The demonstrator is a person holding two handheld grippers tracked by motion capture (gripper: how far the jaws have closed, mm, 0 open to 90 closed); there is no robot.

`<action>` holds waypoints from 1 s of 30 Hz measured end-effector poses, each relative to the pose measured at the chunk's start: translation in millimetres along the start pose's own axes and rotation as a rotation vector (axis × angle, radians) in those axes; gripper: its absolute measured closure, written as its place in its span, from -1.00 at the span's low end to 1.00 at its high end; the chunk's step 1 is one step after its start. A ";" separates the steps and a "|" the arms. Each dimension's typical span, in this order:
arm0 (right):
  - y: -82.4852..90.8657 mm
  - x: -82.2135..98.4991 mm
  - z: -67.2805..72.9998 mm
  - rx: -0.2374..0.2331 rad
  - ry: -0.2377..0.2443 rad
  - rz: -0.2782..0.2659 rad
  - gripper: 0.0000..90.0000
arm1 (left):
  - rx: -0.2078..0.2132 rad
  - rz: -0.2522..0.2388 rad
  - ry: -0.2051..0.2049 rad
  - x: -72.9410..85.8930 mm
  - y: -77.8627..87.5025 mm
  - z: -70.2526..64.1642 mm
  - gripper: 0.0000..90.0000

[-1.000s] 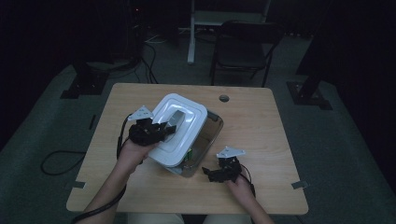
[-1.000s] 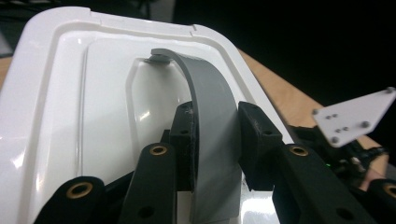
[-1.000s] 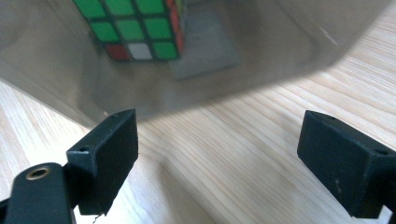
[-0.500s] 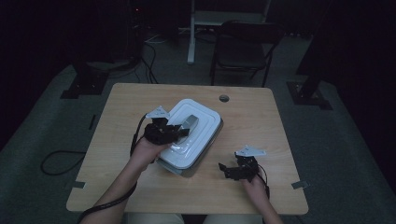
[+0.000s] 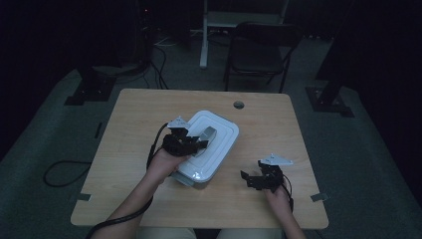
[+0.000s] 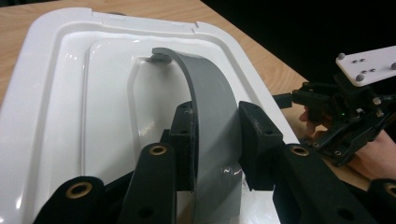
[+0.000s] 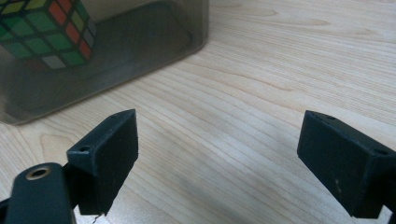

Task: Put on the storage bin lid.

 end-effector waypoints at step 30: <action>0.6 2.5 -10.9 0.025 -0.010 0.009 -0.72 | -0.092 -0.121 0.001 -0.1 53.2 31.6 -0.29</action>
Point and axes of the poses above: each handheld gripper's, and its own axes: y roughly backward along the jaws, x roughly out of its underside, z roughly to its left, the point moved 10 cm from there along -y, roughly forward along the jaws, and after that the axes turned 3 degrees about z, right-handed, at the moved point
